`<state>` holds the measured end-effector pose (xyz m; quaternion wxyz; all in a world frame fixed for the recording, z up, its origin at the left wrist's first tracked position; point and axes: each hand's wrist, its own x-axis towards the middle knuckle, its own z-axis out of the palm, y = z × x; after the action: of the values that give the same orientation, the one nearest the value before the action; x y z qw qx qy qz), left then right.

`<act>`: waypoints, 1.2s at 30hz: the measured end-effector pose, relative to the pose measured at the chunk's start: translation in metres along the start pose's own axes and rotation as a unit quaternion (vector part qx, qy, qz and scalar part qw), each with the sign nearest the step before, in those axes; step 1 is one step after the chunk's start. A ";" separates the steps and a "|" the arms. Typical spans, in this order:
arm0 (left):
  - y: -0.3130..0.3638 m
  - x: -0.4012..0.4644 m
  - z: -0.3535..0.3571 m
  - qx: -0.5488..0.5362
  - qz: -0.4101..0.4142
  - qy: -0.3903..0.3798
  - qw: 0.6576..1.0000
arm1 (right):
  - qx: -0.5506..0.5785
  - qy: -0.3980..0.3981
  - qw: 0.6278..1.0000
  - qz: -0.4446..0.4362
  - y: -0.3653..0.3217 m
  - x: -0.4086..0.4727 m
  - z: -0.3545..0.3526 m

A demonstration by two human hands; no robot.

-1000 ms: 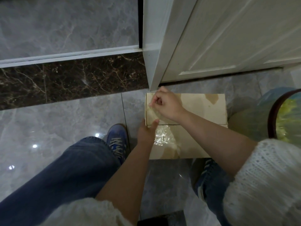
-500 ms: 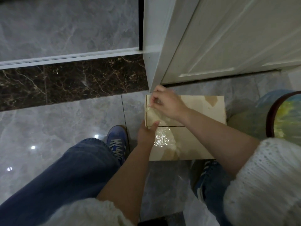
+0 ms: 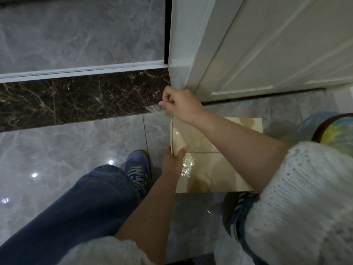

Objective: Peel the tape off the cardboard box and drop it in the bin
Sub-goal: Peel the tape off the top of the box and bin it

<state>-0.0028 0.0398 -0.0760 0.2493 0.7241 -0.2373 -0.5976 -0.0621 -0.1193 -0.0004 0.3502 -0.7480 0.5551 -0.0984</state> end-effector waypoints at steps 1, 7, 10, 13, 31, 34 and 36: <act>0.000 0.000 0.000 0.006 -0.001 -0.002 1.000 | 0.043 -0.001 0.999 0.023 0.000 -0.001 0.001; 0.002 0.002 0.000 0.005 -0.005 0.001 1.000 | 0.184 -0.072 0.975 0.101 0.006 -0.029 0.003; 0.006 0.000 -0.001 0.015 -0.007 0.001 1.000 | 0.290 -0.100 0.936 0.171 0.010 -0.046 -0.001; 0.007 0.000 -0.003 0.011 -0.012 -0.003 1.000 | 0.386 -0.076 0.885 0.249 0.013 -0.059 0.001; 0.018 -0.028 -0.003 0.135 0.003 0.026 0.991 | 0.375 -0.070 0.871 0.311 0.047 -0.176 -0.124; 0.014 -0.034 -0.007 0.147 0.001 0.005 0.989 | 0.361 0.054 0.889 0.277 0.044 -0.199 -0.161; 0.010 -0.034 -0.008 0.172 -0.005 -0.005 0.985 | 0.339 0.194 0.875 0.286 0.054 -0.211 -0.196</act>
<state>-0.0014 0.0548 -0.0433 0.1169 0.7542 -0.3339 -0.5533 -0.2856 -0.0183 0.1604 0.4804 -0.3585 0.7342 -0.3190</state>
